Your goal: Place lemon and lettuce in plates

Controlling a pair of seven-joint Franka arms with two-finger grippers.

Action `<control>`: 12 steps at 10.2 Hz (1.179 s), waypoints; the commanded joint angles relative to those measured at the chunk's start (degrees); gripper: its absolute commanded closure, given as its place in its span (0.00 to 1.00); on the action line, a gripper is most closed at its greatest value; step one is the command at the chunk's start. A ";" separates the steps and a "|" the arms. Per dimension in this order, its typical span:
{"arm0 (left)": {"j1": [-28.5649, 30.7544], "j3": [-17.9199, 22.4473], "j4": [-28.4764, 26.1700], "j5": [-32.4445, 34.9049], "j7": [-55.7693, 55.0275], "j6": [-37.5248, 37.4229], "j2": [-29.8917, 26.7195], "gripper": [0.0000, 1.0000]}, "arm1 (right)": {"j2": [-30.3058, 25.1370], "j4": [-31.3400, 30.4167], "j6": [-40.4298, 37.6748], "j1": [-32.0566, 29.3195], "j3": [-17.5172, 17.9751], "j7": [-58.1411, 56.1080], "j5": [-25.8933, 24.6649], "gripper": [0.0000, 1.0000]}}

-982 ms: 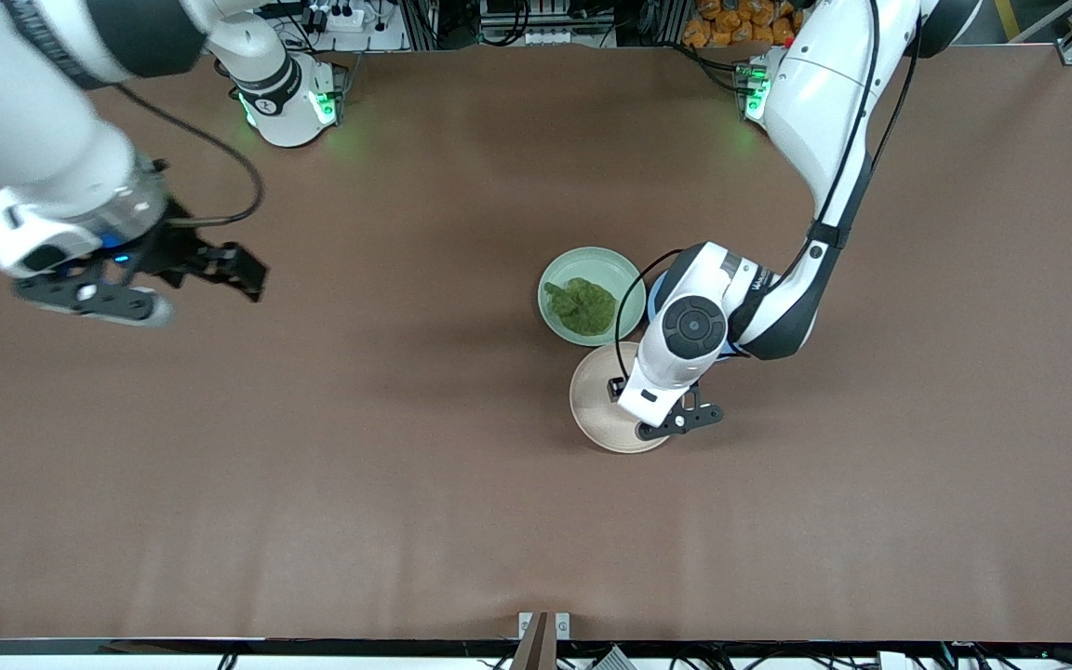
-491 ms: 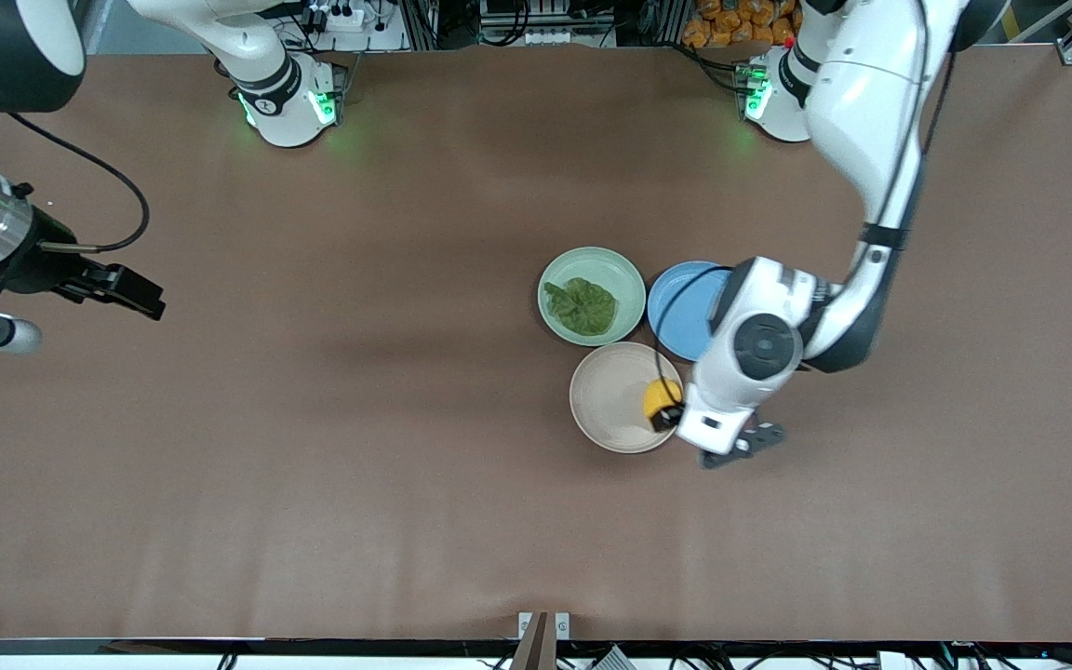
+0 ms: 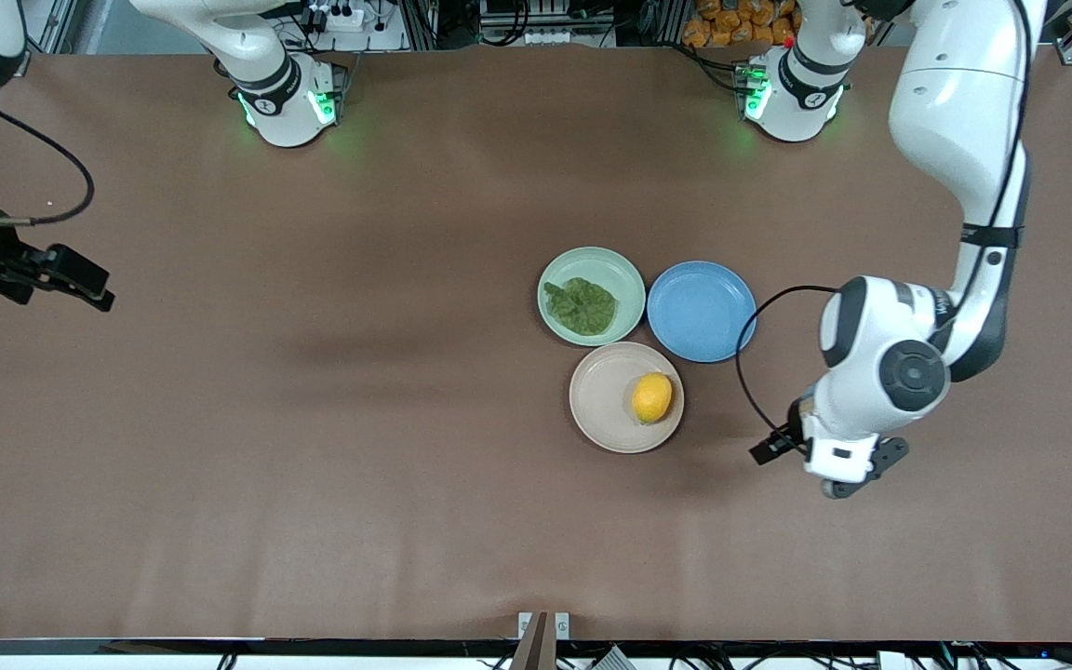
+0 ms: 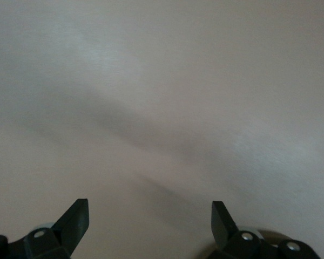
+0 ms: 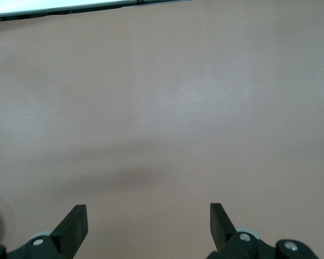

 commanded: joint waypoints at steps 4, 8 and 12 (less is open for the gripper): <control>2.54 -0.80 -23.76 -1.77 0.63 3.71 -18.53 0.00 | -3.98 -4.72 1.27 -5.70 3.68 -5.02 -0.06 0.00; 2.63 -0.80 -34.50 -1.86 0.63 4.52 -29.09 0.00 | -4.68 -4.72 1.36 -6.49 4.13 -5.02 -0.32 0.00; 2.72 -0.80 -39.71 -3.18 0.63 4.52 -35.35 0.00 | -5.56 -5.07 1.27 -6.24 3.78 -5.02 -0.32 0.00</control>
